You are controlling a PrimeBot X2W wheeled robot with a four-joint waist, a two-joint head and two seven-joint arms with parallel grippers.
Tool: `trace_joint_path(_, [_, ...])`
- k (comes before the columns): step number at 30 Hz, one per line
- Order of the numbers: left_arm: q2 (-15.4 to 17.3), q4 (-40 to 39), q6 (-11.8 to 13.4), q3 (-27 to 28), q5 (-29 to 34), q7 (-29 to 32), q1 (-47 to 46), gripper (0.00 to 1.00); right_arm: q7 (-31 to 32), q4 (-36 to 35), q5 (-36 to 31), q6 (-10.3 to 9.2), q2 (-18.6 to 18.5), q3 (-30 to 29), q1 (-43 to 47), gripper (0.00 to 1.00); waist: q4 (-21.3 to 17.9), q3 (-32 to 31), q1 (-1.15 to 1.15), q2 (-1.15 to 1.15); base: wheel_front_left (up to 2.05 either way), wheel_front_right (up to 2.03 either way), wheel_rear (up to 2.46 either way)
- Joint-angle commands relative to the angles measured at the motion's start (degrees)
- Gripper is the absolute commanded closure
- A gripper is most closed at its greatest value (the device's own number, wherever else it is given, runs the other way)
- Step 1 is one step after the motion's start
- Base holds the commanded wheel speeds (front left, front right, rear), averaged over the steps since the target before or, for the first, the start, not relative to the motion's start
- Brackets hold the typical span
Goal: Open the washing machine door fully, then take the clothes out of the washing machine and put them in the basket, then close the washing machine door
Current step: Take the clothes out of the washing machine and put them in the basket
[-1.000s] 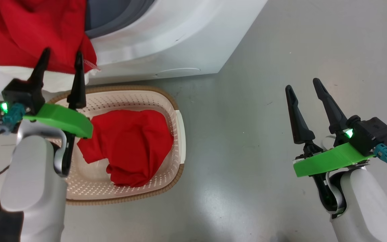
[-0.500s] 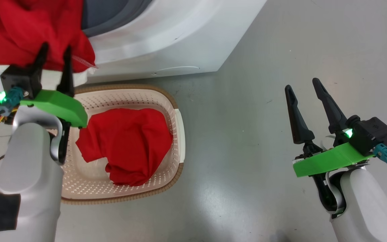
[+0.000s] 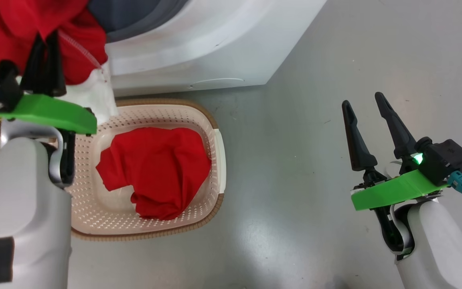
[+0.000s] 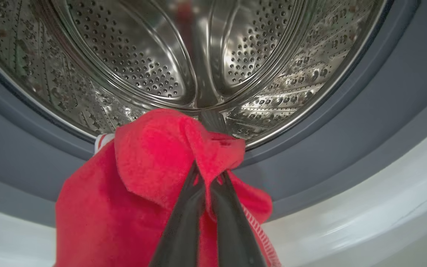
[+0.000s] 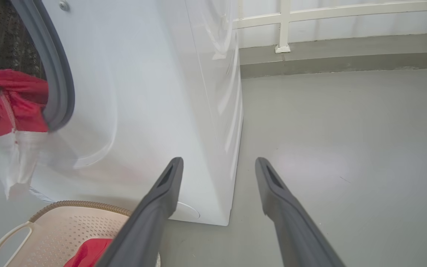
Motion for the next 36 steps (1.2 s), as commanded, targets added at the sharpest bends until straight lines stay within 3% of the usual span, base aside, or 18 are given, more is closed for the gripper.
trace_joint_path(1, [1.5,-3.9,-0.6,2.1,-0.5,-0.3,2.7,1.00,-0.4,-1.5,0.0,0.36,0.3,0.7,0.5,0.00,0.3,0.0,0.00,0.00,0.00,0.00,0.00])
trace_joint_path(23, [-2.1,-41.4,-2.2,8.9,-3.8,-0.3,15.6,1.00,-0.4,-1.5,-0.3,0.36,0.1,0.9,1.0,0.00,1.6,-0.7,0.00,0.00,0.00,0.00,0.00])
trace_joint_path(36, [-2.2,-61.4,-0.2,8.8,-6.3,-0.3,18.5,1.00,-0.4,-1.4,-0.2,0.36,0.1,1.4,0.6,0.00,1.3,-0.4,0.00,0.00,0.00,0.00,0.00])
